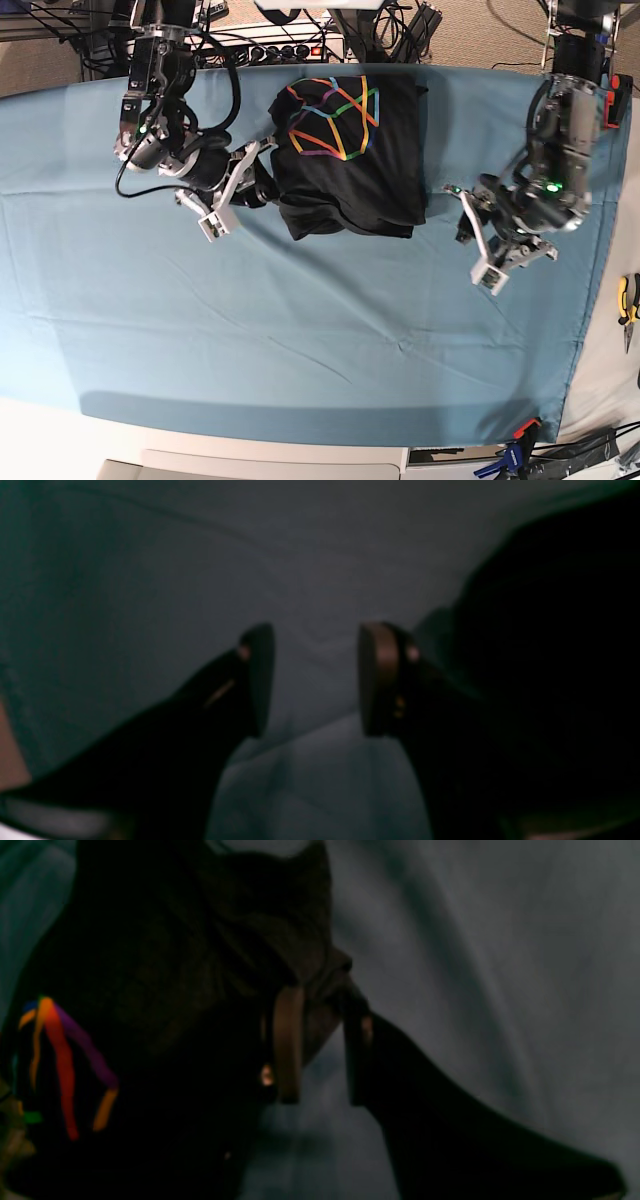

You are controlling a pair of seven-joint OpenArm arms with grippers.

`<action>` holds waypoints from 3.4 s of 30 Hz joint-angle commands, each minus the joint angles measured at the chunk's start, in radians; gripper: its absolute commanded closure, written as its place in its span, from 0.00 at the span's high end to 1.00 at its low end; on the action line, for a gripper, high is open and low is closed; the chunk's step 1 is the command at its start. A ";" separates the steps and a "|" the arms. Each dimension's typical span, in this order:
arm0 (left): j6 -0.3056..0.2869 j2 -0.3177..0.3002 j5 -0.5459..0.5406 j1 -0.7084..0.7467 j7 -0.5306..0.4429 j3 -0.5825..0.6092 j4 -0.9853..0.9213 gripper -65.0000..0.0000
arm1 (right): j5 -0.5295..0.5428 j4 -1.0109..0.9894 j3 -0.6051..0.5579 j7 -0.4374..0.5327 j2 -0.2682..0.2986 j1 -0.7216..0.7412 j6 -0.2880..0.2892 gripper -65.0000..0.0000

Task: Fold the T-shirt properly
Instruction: 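Press and tuck the shirt's sides inward with both grippers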

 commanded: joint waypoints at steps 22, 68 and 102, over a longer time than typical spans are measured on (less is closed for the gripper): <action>-0.071 0.054 -0.084 0.159 -0.025 -0.113 0.016 0.40 | -0.127 -0.103 -0.035 0.135 0.004 0.112 0.039 0.52; -0.071 0.065 -0.062 0.190 -0.037 -0.113 0.016 0.40 | -0.023 -0.103 -0.180 0.067 0.000 0.124 0.039 0.52; -0.071 0.065 -0.062 0.191 -0.037 -0.113 0.016 0.40 | -0.374 -0.145 -0.180 0.262 0.002 0.196 -0.077 0.20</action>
